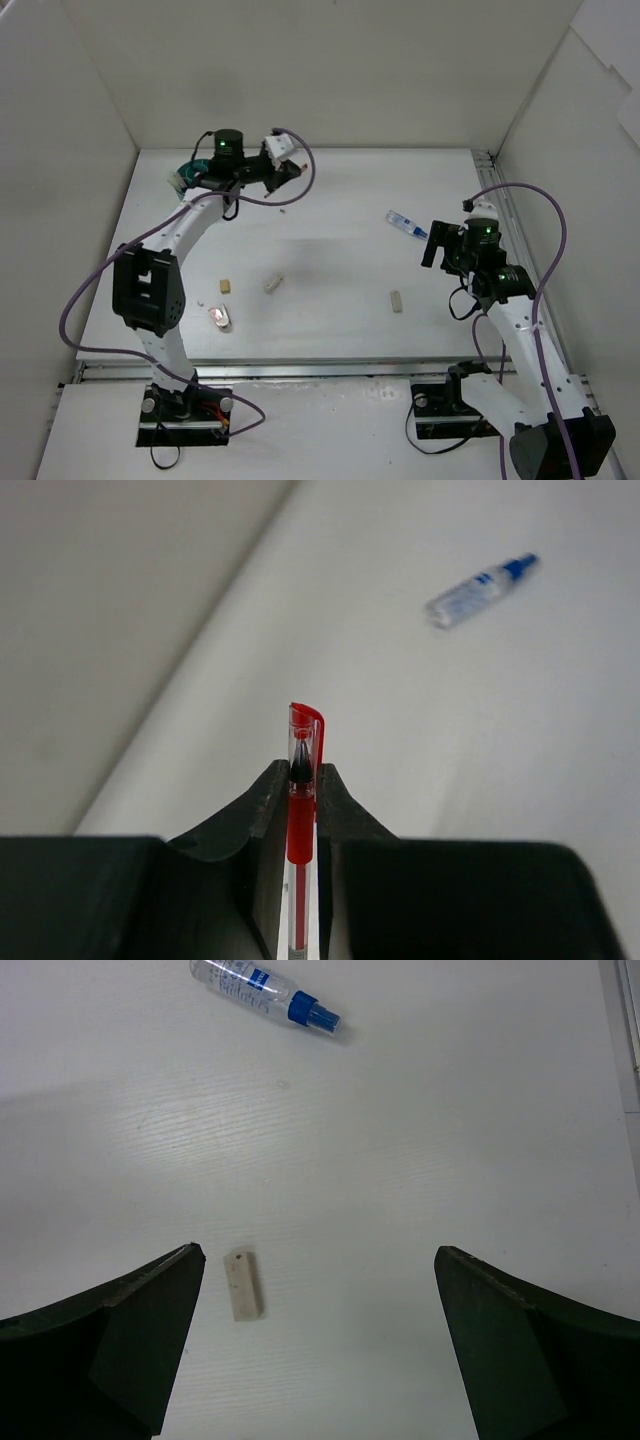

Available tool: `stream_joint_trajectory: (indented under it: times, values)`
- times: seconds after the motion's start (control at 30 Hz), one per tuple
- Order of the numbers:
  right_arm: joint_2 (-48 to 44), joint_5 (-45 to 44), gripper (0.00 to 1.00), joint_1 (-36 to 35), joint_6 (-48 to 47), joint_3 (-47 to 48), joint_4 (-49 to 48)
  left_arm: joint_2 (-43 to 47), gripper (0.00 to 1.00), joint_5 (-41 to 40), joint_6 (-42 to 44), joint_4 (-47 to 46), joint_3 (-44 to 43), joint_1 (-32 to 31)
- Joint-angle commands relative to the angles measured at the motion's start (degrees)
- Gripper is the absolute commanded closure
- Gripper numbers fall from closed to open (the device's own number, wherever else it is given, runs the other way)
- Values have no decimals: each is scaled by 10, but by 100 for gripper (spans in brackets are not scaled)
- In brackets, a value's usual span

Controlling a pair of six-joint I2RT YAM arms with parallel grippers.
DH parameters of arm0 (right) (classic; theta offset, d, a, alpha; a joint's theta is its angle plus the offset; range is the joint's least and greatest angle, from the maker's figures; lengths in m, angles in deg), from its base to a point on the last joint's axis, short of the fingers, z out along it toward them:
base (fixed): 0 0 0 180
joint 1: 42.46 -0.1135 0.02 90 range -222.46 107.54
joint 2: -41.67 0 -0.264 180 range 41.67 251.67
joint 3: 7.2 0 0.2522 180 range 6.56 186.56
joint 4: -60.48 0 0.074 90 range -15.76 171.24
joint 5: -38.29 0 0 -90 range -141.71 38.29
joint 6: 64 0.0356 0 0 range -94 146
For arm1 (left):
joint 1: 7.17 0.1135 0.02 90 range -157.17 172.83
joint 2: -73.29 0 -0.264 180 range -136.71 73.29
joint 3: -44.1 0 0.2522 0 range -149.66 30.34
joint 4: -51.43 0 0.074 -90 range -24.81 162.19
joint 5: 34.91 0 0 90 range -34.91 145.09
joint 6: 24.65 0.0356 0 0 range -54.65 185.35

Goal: Sort the stationery into containers
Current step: Pick up the pen from the center of the board, then place the pen in the storage box.

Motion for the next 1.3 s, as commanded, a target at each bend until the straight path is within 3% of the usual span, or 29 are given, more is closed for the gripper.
stream_joint_trajectory:
  times: [0.0, 0.17, 0.27, 0.53, 0.93, 1.27]
  values:
    - [0, -12, 2, 5, -1, 8, -17, 68, 100, -14, -184, -278, 45, 69]
    - [3, -31, 2, 5, 2, 9, -19, 69, 100, -128, -214, -374, 82, 124]
    - [6, -48, 2, 6, 4, 13, -20, 58, 100, -149, -226, -431, 100, 153]
    - [28, -39, 2, 5, 9, 29, -19, -4, 100, -116, -290, -515, 85, 204]
    - [27, -32, 2, 6, 24, 41, -19, -61, 100, -126, -277, -516, 100, 235]
    - [5, -37, 2, 4, 26, 32, -19, -41, 97, -161, -273, -514, 169, 240]
